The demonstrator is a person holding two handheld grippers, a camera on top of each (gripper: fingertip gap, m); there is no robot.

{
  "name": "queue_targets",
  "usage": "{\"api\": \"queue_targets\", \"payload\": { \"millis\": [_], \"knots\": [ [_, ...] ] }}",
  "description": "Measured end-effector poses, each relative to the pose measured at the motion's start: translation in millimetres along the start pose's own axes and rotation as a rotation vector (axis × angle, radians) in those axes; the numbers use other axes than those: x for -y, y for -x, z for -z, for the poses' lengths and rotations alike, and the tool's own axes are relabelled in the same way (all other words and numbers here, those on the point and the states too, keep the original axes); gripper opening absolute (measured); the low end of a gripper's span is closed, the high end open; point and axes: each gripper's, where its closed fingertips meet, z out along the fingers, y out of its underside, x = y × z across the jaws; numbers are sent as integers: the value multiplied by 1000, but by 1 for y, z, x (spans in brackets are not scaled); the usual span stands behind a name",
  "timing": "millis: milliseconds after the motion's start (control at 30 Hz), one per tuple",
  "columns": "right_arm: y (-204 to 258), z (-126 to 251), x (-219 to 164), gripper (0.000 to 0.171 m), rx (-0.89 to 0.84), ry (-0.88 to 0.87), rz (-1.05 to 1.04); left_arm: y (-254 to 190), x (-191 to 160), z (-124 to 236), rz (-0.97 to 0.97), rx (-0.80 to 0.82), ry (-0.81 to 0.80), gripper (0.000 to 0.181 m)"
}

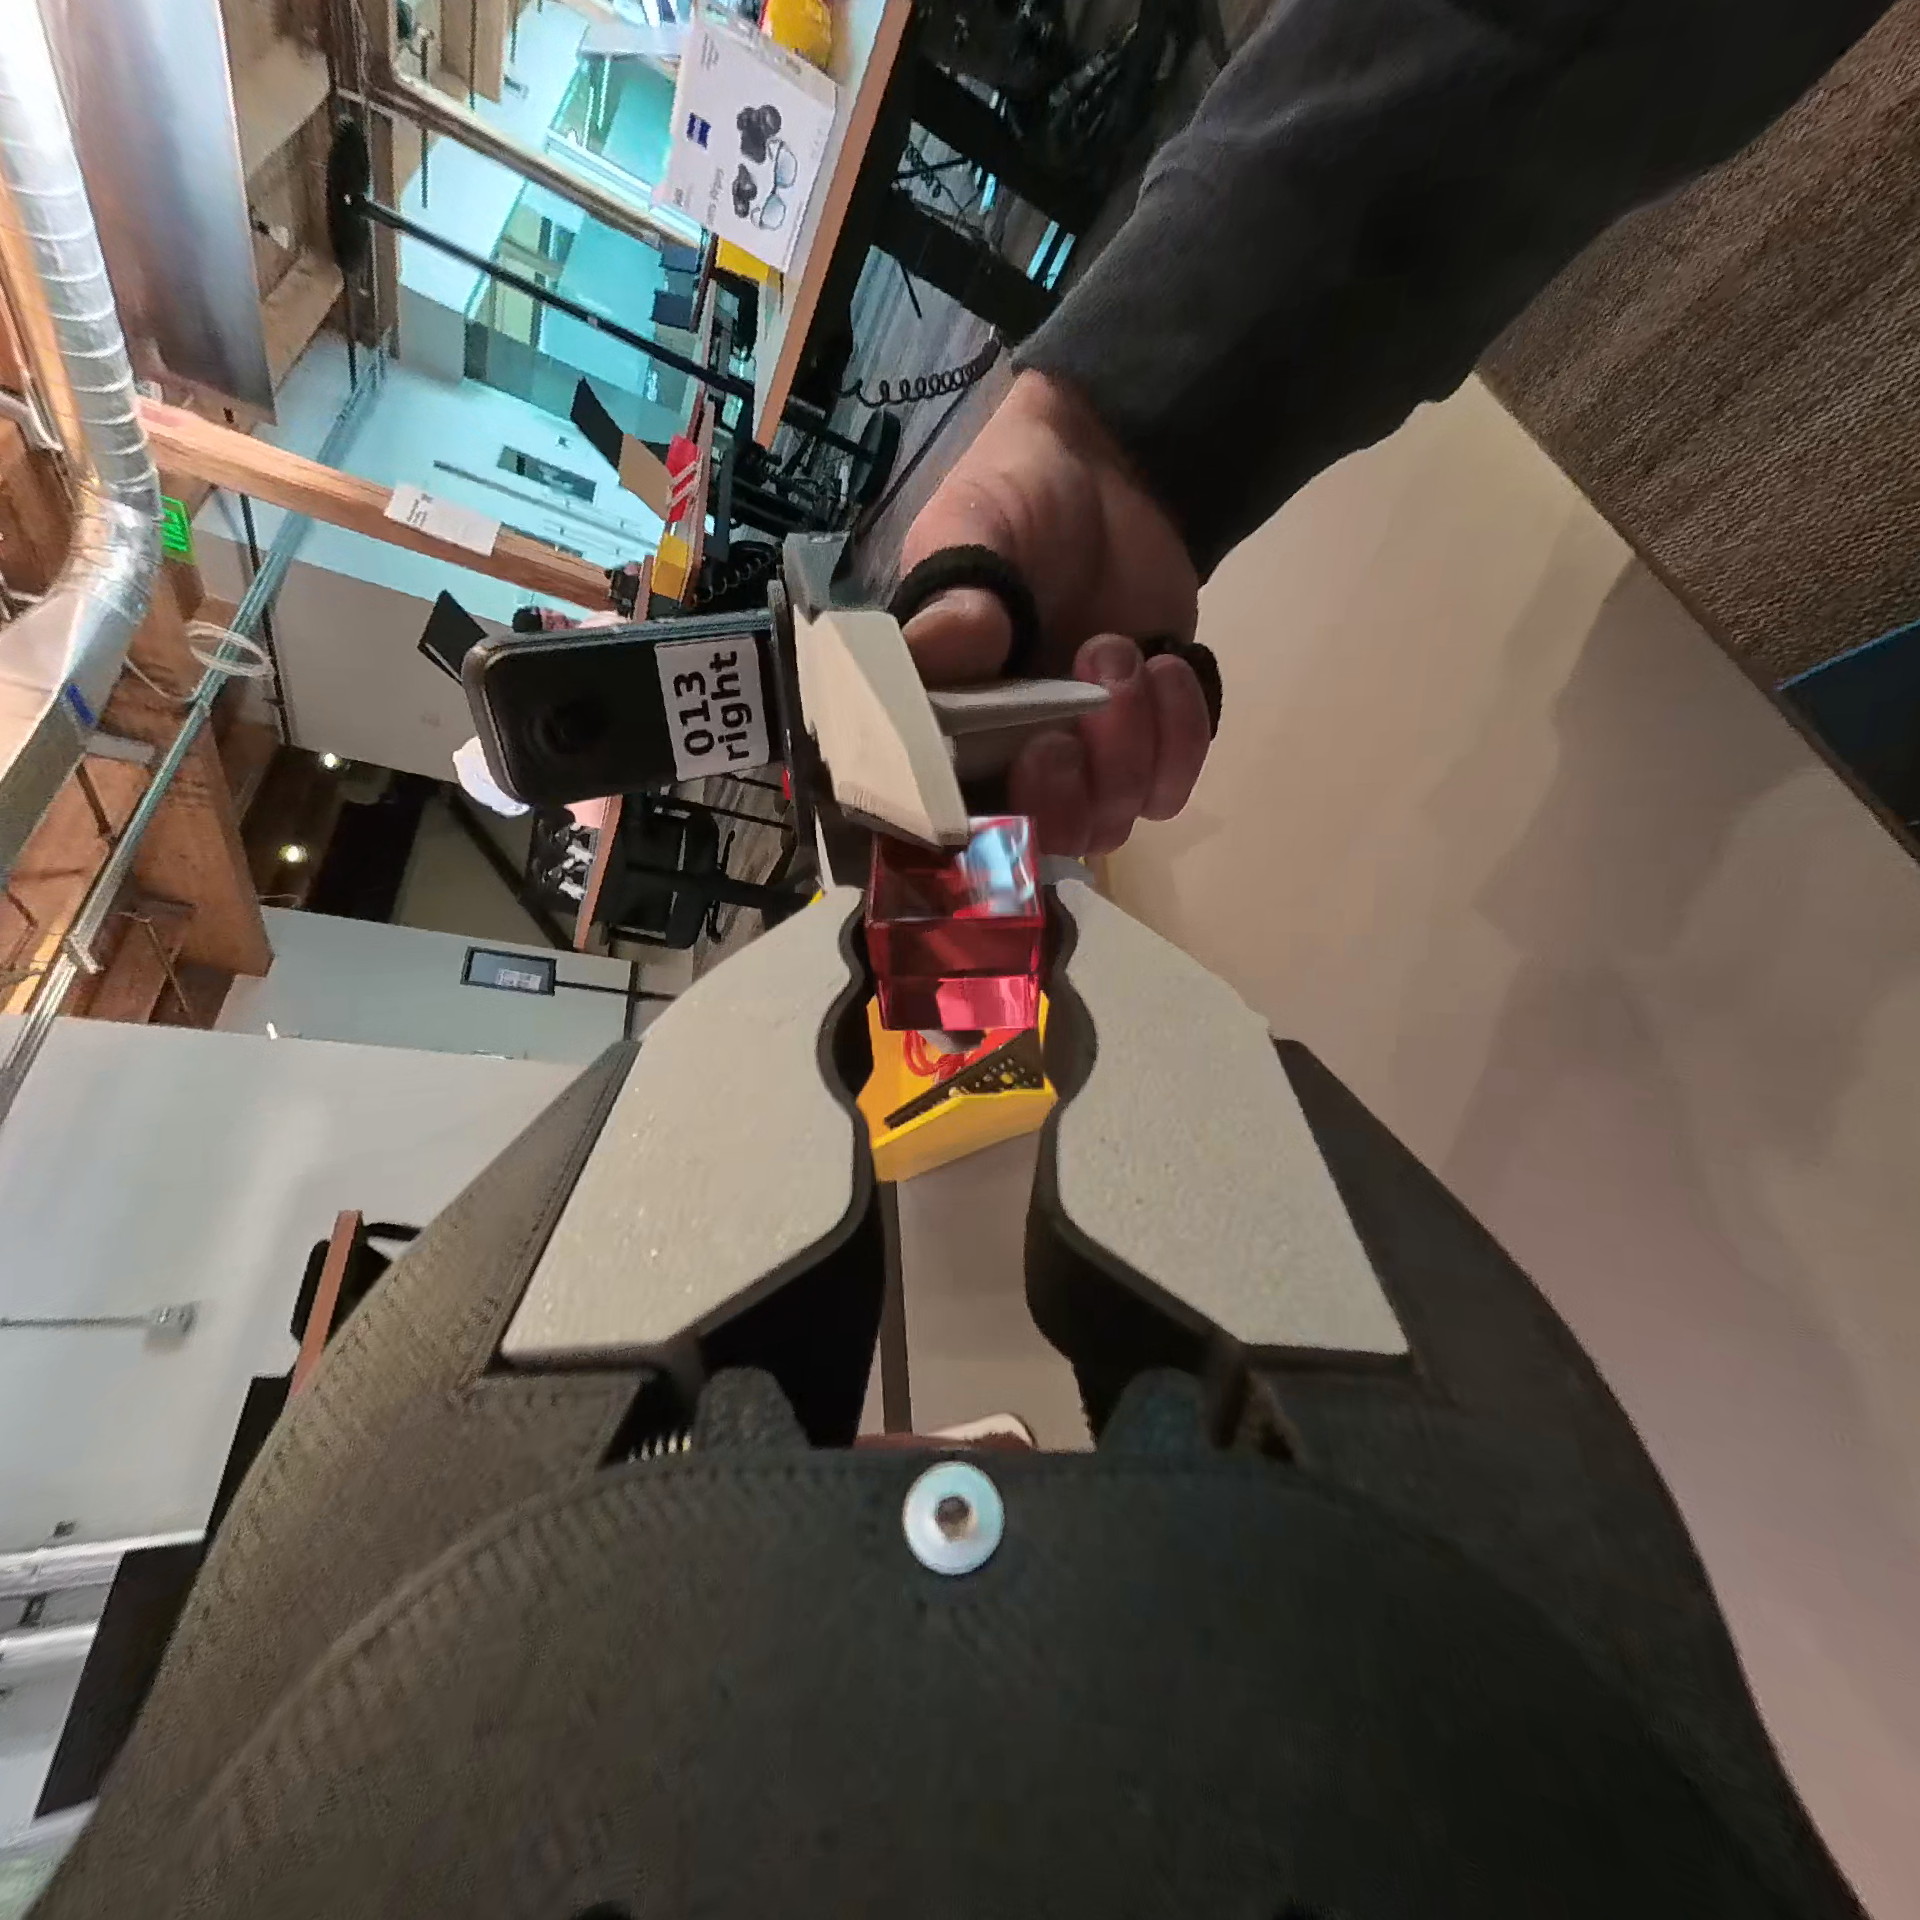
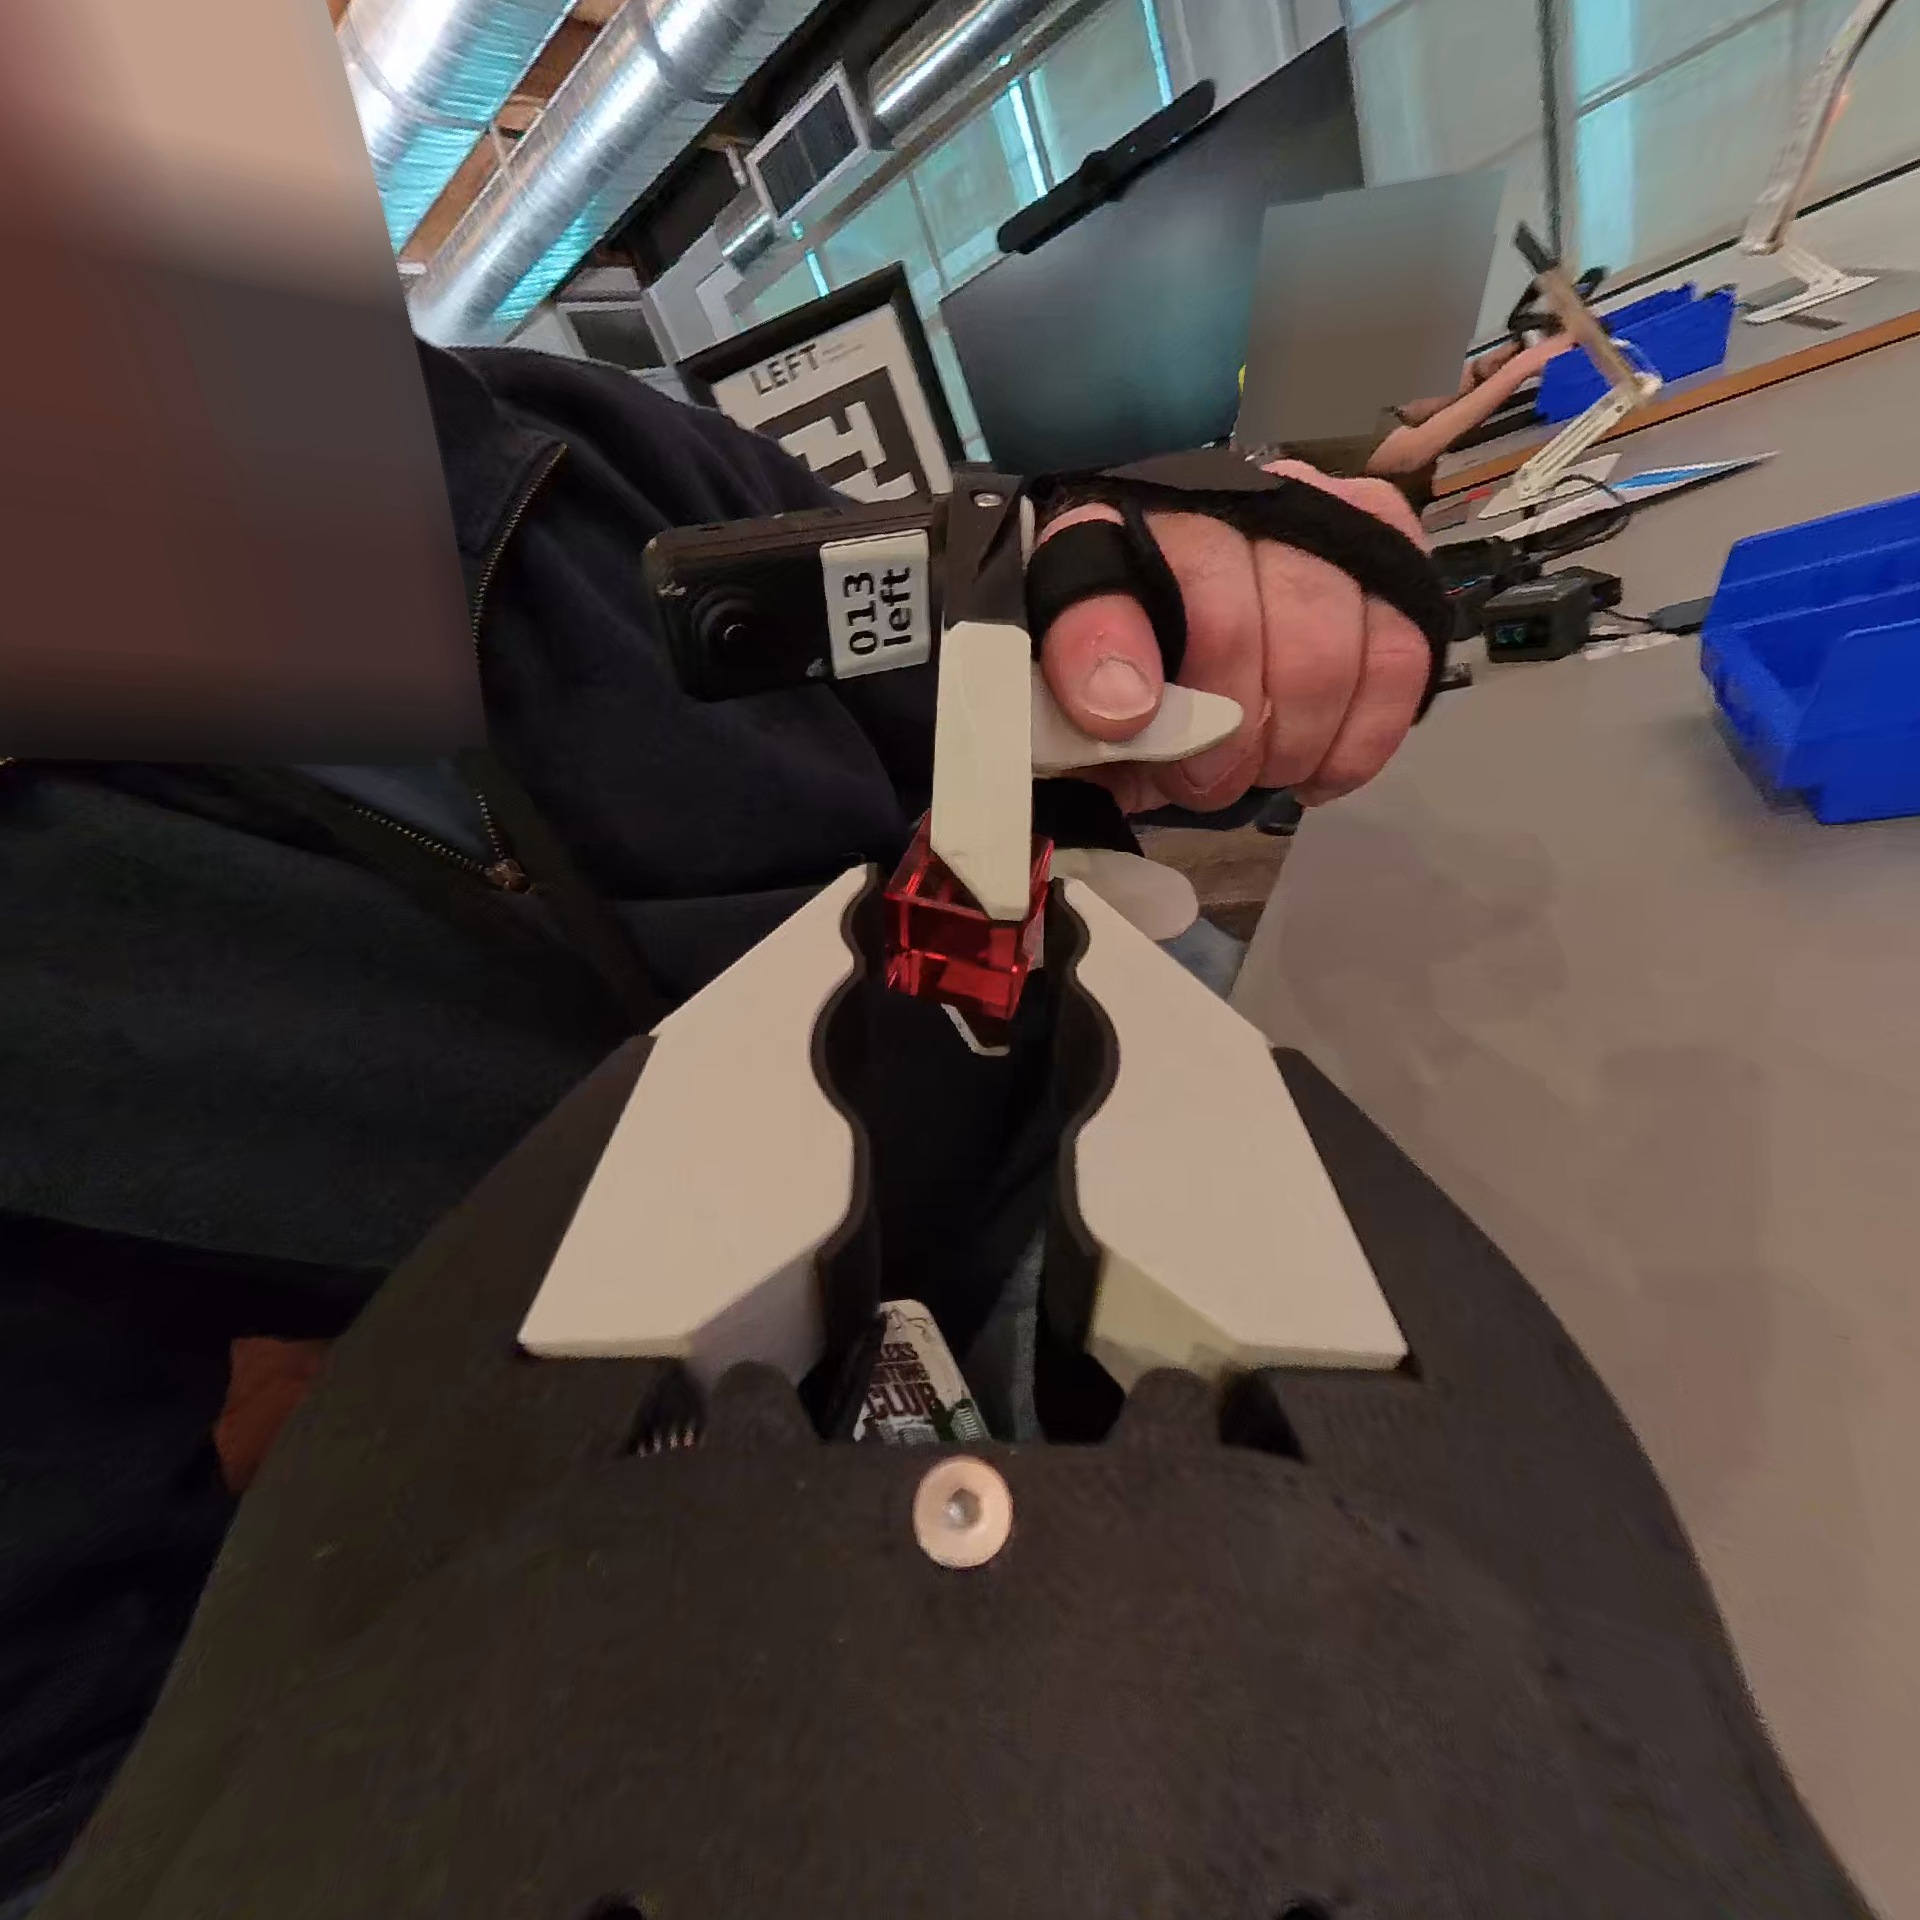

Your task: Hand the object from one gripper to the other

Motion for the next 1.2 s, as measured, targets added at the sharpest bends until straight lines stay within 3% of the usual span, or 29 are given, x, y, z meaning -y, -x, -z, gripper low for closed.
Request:
{"api": "queue_targets", "payload": {
  "millis": [133, 267, 433, 567, 667, 733, 867, 1200],
  "knots": [
    [-19, 9, 7, 35, -206, -32, 39, 9, -17, -1, 34, 36, 87, 28],
    [-40, 21, -1, 52, -510, 59, 111, 17, -37, -3, 3, 86, 202, 28],
    [-51, 28, 4, 54, -746, 46, 162, 15, -47, -6, 7, 69, 274, 28],
    [-58, 22, -1, 53, -756, -16, 58, 16, -58, -9, -48, 86, 385, 28],
    [-65, 21, -1, 40, -766, -74, 25, 11, -68, -13, -113, 78, 481, 28],
    [-70, 24, -4, 32, -800, -68, 27, 5, -70, -15, -112, 60, 496, 28],
    [-72, 24, -5, 31, -802, -59, 52, 2, -74, -16, -104, 57, 507, 28],
    [-33, 5, 7, 31, -344, -149, 13, 9, -46, -9, 62, 44, 250, 37]
  ]
}}
